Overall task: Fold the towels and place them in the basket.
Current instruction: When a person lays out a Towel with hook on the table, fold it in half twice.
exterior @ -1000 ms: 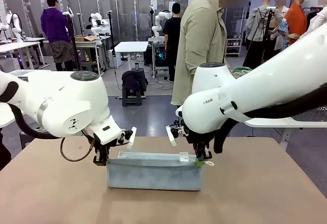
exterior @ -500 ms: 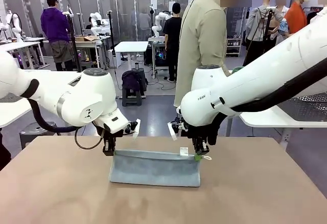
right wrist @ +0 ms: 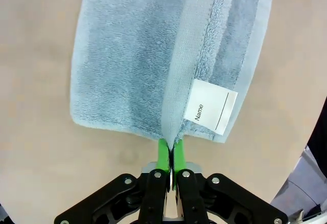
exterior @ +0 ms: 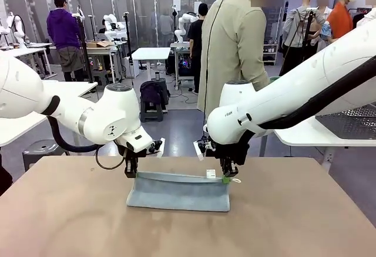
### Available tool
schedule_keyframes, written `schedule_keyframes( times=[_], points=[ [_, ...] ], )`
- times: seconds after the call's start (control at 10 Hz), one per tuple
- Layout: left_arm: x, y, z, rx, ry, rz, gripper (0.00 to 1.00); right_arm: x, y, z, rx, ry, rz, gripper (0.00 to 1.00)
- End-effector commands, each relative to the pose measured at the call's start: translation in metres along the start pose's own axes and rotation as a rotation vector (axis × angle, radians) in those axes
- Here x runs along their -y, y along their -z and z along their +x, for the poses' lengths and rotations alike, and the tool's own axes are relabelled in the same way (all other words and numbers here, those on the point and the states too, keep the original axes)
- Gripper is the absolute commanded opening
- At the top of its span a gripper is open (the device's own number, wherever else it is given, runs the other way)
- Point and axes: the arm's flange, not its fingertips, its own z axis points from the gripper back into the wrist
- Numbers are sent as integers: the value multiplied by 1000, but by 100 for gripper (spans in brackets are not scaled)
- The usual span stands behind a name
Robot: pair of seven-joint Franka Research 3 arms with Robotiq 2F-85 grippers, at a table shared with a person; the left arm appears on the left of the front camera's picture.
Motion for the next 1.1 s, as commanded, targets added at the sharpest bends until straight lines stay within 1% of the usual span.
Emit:
schedule_keyframes(
  times=[0.0, 0.1, 0.4, 0.5, 0.6, 0.7, 0.8, 0.9, 1.0],
  points=[
    [-13, 6, -1, -30, 3, -10, 8, 12, 7, -5, 22, -28, -13, 4],
    [-15, 11, 0, -31, -6, -6, 8, 17, 13, -8, 36, -22, -16, 4],
    [-19, 26, -6, -29, -26, -16, 8, 25, 31, -14, 26, -21, -16, 4],
    [-19, 29, -9, -27, -35, -13, 22, 25, 32, -14, 26, -24, -18, 11],
    [-19, 30, -10, -24, -39, -6, 28, 24, 32, -14, 21, -30, -26, 24],
    [-18, 30, -11, -25, -44, 4, 42, 23, 32, -13, 15, -37, -42, 31],
    [-18, 28, -12, -23, -65, 28, 47, 22, 29, -11, 13, -36, -56, 44],
    [-17, 22, -12, -15, -62, 39, 61, 19, 23, -8, 8, -42, -65, 51],
    [-14, 11, -15, 6, -55, 47, 67, 14, 11, -5, 10, -51, -75, 64]
  ],
)
